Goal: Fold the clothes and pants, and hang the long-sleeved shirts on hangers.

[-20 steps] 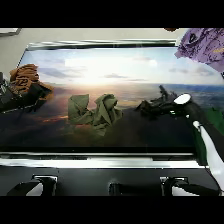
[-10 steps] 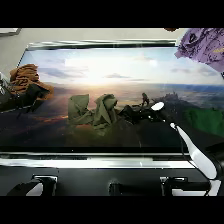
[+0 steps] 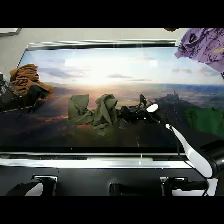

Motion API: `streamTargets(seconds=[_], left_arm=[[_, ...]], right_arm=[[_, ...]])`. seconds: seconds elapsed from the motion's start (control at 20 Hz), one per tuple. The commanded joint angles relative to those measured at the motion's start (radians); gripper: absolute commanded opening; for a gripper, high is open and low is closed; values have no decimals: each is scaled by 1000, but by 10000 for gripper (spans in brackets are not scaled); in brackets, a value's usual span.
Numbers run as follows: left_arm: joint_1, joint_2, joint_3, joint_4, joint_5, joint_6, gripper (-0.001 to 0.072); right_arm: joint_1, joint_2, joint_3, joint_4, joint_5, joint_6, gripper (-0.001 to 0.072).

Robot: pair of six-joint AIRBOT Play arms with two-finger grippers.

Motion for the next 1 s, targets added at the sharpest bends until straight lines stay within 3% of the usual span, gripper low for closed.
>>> streamTargets(seconds=[0.0, 0.2, 0.4, 0.85, 0.9, 0.95], left_arm=[[4, -120, 0, 0, 63, 79, 604], [4, -320, 1, -68, 245, 172, 604], [3, -478, 33, -257, 342, 375, 604], [-82, -652, 183, -315, 299, 430, 578], [-90, -654, 183, -319, 301, 418, 500], [-93, -659, 183, -322, 294, 418, 490]], right_arm=[[-2, 10, 1, -17, 29, -4, 29], [-2, 12, 1, -28, 85, -7, 30], [-2, 12, 1, -28, 98, -3, 30], [-2, 12, 1, -27, 100, -4, 31], [-2, 12, 1, -27, 100, -4, 31], [-2, 12, 1, -27, 99, -4, 31]])
